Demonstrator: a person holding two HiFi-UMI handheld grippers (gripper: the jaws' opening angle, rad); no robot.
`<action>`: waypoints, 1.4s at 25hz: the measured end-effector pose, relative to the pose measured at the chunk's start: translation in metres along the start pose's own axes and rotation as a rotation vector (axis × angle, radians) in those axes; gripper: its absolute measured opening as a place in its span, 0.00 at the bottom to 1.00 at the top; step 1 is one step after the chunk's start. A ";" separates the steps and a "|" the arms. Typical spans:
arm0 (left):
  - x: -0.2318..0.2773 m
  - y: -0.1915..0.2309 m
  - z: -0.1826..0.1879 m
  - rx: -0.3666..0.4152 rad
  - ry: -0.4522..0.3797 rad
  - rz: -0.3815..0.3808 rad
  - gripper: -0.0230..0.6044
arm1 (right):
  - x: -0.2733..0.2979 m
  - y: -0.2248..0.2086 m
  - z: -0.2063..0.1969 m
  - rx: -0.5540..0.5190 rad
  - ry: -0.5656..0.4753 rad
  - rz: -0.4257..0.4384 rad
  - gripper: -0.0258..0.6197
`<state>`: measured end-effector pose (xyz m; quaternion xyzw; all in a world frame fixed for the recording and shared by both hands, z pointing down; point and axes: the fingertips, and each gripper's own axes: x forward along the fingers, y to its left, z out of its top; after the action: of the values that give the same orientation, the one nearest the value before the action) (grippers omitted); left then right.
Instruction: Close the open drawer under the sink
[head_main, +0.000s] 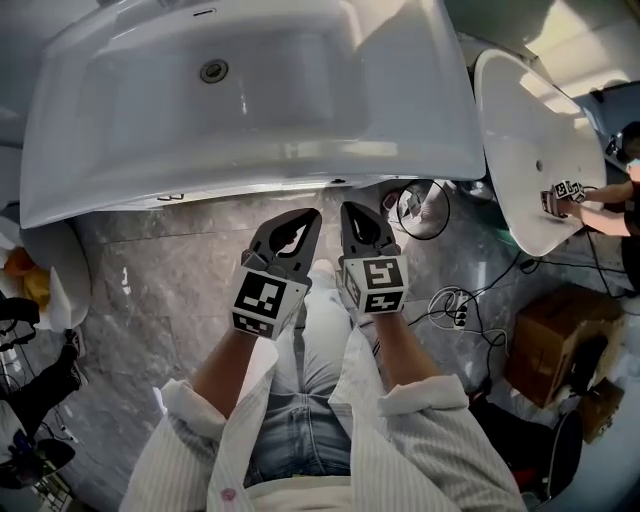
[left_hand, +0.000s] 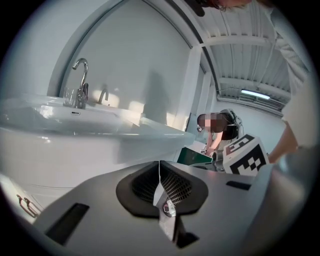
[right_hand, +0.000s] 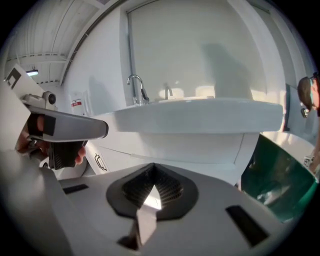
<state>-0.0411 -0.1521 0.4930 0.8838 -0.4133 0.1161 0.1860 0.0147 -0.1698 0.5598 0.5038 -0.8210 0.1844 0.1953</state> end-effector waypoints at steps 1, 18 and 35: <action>-0.002 -0.003 0.006 0.007 -0.006 0.001 0.07 | -0.006 -0.001 0.006 -0.001 -0.009 0.002 0.06; -0.031 -0.048 0.107 -0.063 -0.157 0.091 0.07 | -0.108 -0.034 0.130 -0.015 -0.191 0.093 0.05; -0.080 -0.101 0.208 0.003 -0.256 0.005 0.07 | -0.191 0.024 0.251 -0.059 -0.369 0.259 0.06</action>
<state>-0.0023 -0.1259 0.2533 0.8907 -0.4356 0.0035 0.1303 0.0389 -0.1404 0.2458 0.4134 -0.9057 0.0885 0.0312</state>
